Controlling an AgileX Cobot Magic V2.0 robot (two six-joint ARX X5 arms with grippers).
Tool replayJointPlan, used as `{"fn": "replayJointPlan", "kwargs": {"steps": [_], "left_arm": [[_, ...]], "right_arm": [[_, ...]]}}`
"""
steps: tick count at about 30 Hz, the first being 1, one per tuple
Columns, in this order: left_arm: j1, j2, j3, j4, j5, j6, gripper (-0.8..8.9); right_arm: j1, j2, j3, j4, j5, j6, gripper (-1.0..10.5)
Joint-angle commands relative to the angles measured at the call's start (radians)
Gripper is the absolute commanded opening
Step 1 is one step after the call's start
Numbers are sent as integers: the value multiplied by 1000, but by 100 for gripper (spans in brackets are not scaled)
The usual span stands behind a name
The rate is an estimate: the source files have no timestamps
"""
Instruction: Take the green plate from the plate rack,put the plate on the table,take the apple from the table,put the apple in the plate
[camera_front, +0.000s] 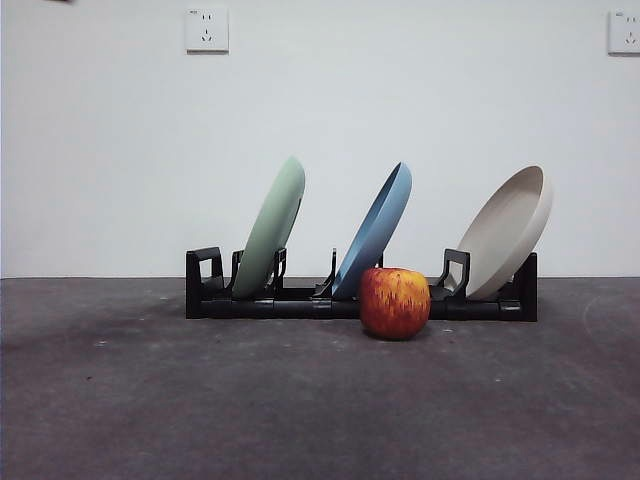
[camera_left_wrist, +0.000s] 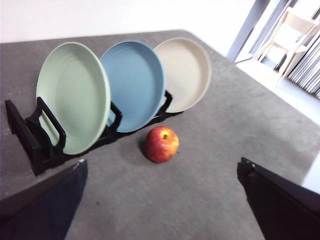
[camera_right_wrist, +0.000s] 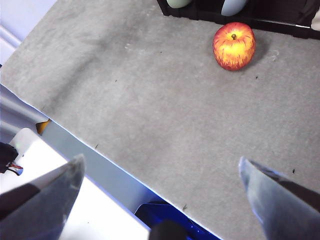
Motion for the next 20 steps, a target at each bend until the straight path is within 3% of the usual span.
{"fn": "replayJointPlan", "kwargs": {"steps": [1,10,20], "left_arm": [[-53,103,53,52,-53,-6,503],[-170,453,253,165,-207,-6,504],[-230,782,473,208,-286,-6,504]], "right_arm": [[2,5,2,7,-2,6,630],[2,12,2,7,-1,6,630],[2,12,2,6,-1,6,630]]}}
